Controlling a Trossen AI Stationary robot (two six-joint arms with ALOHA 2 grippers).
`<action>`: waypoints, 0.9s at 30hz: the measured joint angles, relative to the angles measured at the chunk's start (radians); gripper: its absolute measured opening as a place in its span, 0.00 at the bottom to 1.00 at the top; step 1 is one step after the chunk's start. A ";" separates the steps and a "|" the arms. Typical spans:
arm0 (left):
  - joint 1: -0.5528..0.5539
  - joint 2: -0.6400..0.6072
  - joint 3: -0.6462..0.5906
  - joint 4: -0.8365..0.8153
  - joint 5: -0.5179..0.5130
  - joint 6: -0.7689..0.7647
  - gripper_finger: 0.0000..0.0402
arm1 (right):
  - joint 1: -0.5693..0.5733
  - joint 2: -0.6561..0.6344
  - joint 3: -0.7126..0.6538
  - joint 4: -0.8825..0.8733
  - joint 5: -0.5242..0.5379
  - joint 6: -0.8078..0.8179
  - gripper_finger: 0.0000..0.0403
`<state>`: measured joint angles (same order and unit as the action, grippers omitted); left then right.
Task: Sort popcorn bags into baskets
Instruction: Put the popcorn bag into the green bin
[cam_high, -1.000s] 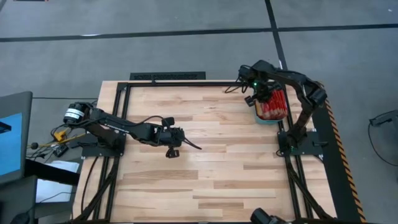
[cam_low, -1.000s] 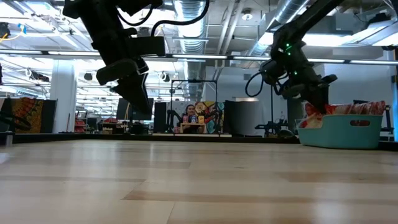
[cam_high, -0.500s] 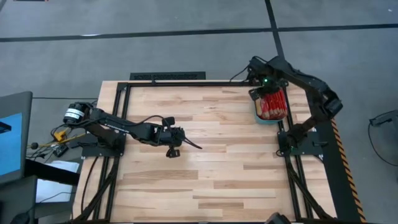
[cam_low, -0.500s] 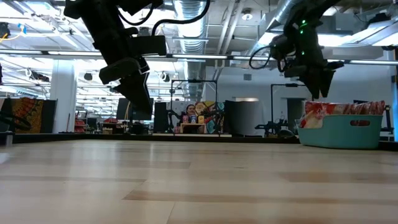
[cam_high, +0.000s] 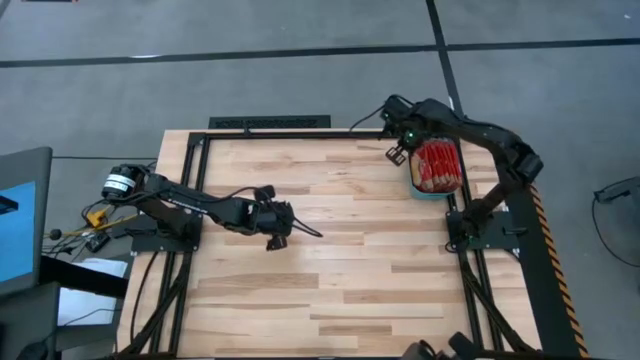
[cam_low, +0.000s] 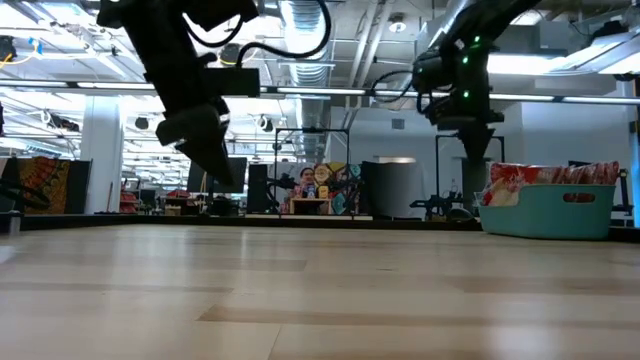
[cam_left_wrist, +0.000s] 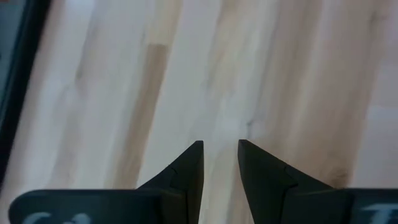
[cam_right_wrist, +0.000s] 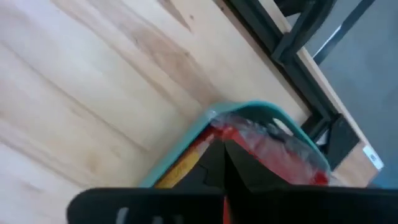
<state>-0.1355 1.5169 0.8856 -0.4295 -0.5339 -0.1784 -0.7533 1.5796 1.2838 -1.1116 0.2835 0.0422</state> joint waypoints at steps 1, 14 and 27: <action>0.000 0.000 0.000 -0.007 -0.011 -0.008 0.23 | -0.002 0.014 0.000 0.005 0.004 -0.012 0.03; 0.000 0.000 0.000 -0.021 -0.037 -0.053 0.23 | -0.065 0.149 0.000 0.016 0.036 -0.017 0.03; 0.000 0.000 0.000 -0.030 -0.065 -0.094 0.23 | -0.093 0.160 -0.062 0.056 0.035 0.034 0.02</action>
<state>-0.1356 1.5169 0.8856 -0.4595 -0.5992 -0.2723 -0.8467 1.7401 1.2218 -1.0551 0.3185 0.0765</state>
